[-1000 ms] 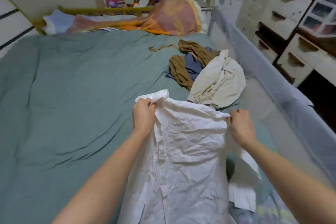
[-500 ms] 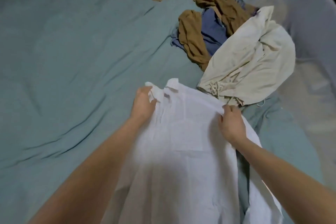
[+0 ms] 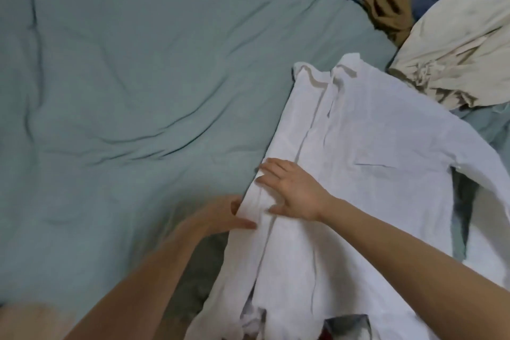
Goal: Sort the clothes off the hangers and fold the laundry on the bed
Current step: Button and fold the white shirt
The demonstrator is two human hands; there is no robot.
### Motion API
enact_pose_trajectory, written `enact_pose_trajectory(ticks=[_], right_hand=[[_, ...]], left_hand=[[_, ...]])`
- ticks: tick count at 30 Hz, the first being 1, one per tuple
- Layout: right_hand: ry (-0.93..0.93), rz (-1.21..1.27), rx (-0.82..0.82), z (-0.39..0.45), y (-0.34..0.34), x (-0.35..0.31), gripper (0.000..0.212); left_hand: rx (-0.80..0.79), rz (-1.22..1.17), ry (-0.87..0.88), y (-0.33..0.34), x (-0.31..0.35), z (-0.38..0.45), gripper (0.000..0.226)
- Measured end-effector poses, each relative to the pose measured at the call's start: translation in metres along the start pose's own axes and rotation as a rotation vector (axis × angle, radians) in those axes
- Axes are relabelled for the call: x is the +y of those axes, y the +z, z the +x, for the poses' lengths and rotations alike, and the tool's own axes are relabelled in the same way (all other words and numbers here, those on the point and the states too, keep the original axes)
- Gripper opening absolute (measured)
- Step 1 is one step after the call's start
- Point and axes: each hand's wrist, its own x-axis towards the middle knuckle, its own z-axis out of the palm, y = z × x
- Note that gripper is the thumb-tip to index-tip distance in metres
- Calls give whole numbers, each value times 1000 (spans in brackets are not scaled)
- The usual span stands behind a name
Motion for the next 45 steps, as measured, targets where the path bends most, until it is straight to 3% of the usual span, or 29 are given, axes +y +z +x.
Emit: enact_pose_trajectory(ticks=[3, 6, 9, 10, 13, 15, 16, 18, 21, 23, 26, 33, 36, 38, 40, 42, 45], right_hand=[[0, -137, 16, 6, 12, -29, 32], [111, -106, 127, 0, 7, -43, 33], [216, -86, 143, -20, 2, -46, 26], [228, -95, 136, -26, -1, -49, 25], [265, -80, 158, -32, -16, -57, 28], [299, -22, 179, -28, -28, -64, 27], [289, 28, 152, -26, -32, -68, 27], [253, 143, 18, -19, -37, -75, 36], [297, 139, -208, 0, -37, -80, 48], [354, 100, -155, 23, -33, -82, 45], [389, 41, -58, 62, -24, -81, 42], [278, -450, -203, 133, 5, -50, 39], [288, -586, -386, 141, 4, -41, 36], [329, -541, -447, 140, -3, -40, 33], [363, -436, -348, 144, -13, -38, 28], [405, -236, -63, 155, -21, -30, 18], [376, -9, 348, 184, -35, -28, 8]], left_hand=[[-23, 37, 37, 26, -19, -21, 56], [112, 93, 125, 43, -26, -37, 57], [473, 157, 74, 22, -11, -55, 26], [613, 265, 118, 8, -2, -65, 30], [1036, 690, 544, -32, 19, -92, 35], [1137, 869, 658, -50, 18, -107, 30], [1155, 937, 661, -53, 7, -109, 29], [935, 1040, 573, -53, -23, -112, 29], [288, 1019, 81, -45, -69, -114, 62], [194, 787, -123, -50, -74, -111, 51], [363, 618, -79, -63, -62, -83, 41], [463, 413, 15, -60, -55, 6, 28], [374, 250, 35, -58, -57, 30, 27], [249, 290, 34, -58, -56, 36, 25], [308, 398, 49, -64, -56, 35, 18], [560, 367, 50, -81, -57, 30, 17], [958, 141, 0, -119, -56, 20, 20]])
